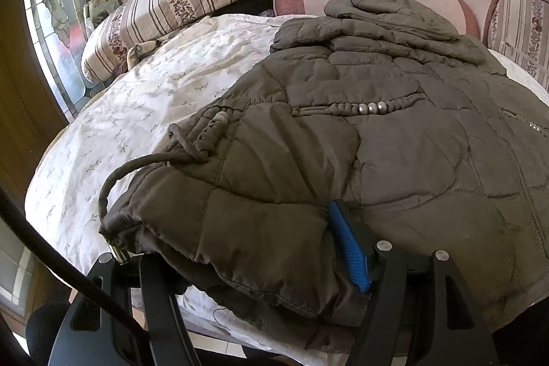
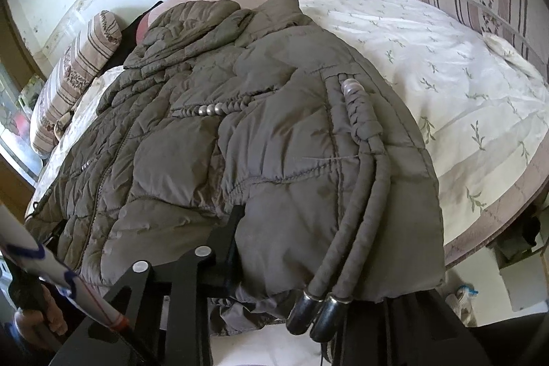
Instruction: Fold large clothes
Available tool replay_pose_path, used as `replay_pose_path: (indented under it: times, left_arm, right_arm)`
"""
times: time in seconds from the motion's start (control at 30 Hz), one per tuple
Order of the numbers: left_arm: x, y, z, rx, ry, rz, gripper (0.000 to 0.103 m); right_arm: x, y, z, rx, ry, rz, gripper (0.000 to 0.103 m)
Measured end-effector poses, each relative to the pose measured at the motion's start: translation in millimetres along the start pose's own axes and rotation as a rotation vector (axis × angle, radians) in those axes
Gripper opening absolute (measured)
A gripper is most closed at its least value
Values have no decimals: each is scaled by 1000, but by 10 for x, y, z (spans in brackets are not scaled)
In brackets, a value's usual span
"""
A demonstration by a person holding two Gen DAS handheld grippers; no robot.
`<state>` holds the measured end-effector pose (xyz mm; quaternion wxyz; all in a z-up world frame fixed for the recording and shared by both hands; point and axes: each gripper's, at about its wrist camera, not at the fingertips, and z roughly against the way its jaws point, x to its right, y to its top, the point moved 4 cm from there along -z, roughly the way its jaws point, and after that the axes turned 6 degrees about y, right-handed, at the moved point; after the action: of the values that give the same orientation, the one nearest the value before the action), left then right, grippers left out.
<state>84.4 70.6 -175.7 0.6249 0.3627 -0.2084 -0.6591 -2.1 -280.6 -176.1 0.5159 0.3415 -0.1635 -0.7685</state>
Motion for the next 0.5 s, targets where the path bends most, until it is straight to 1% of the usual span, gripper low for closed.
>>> replay_pose_path:
  times: [0.23,0.5]
  left_arm:
    - [58,-5,52,22,-4,-36,52]
    - [77,1,63,26,-3,-41,49]
  right_arm:
    - [3,-2,-4,-1,1,0,33]
    - [7,-5,-4,0,3,-2,33]
